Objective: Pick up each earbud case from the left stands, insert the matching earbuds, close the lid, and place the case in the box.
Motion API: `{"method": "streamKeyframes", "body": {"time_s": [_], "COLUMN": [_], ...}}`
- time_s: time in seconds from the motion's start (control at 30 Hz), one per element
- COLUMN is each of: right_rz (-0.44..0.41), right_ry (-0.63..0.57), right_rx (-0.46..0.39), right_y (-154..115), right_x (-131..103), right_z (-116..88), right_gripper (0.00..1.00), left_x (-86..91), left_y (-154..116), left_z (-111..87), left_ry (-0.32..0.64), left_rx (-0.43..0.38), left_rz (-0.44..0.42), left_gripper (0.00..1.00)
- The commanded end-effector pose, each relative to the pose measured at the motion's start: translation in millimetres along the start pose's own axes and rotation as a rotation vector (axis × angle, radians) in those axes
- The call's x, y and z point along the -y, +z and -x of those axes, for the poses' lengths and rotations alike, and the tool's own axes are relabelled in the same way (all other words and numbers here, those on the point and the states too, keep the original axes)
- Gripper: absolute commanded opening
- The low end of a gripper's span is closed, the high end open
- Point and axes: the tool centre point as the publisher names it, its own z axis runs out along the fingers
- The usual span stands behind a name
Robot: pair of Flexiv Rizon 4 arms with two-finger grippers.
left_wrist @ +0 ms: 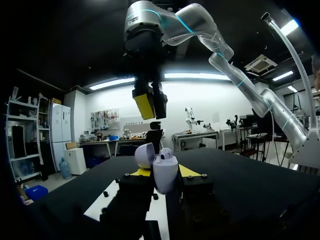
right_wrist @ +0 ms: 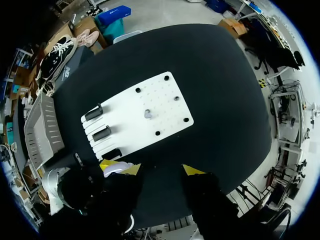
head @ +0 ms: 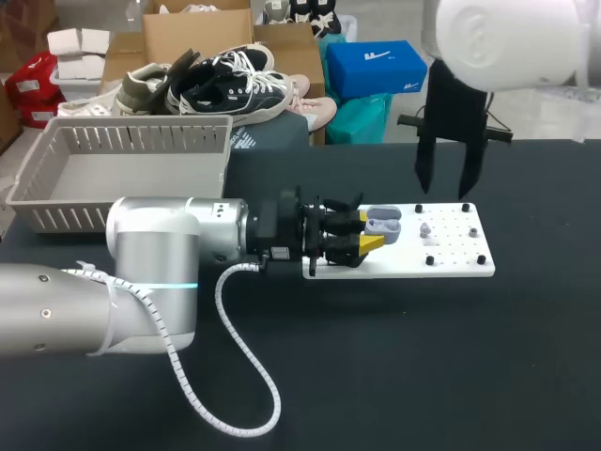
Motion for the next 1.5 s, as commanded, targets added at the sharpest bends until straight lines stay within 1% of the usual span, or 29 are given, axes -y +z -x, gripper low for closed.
{"method": "streamKeyframes", "body": {"time_s": [0.03,0.17,0.57,0.73,0.93,1.07,1.2,1.5], "right_rz": [0.066,0.049,0.044,0.035,0.05,0.063,0.072,0.091], "right_ry": [0.015,0.022,0.064,0.084,0.094,0.106,0.115,0.109], "right_rx": [0.008,0.014,-0.017,0.023,0.074,0.083,0.083,0.097], "right_y": [10,19,56,70,83,94,104,114], "right_x": [7,5,-7,-14,-21,-23,-24,-25], "right_z": [3,8,24,32,37,42,44,46], "right_gripper": [0.45,0.45,0.43,0.44,0.43,0.42,0.39,0.39], "left_x": [4.6,5.5,5.5,5.5,5.5,5.5,5.5,5.5], "left_y": [-9,-15,-16,-16,-16,-16,-16,-16], "left_z": [1.2,1.3,1.6,1.6,1.6,1.6,1.6,1.6], "left_ry": [0.018,0.027,0.034,0.034,0.034,0.034,0.034,0.034], "left_rx": [0.015,0.02,0.02,0.02,0.02,0.02,0.02,0.02], "left_rz": [0.008,0.014,0.019,0.019,0.019,0.019,0.019,0.019], "left_gripper": [0.0,0.0,0.0,0.0,0.0,0.0,0.0,0.0]}}
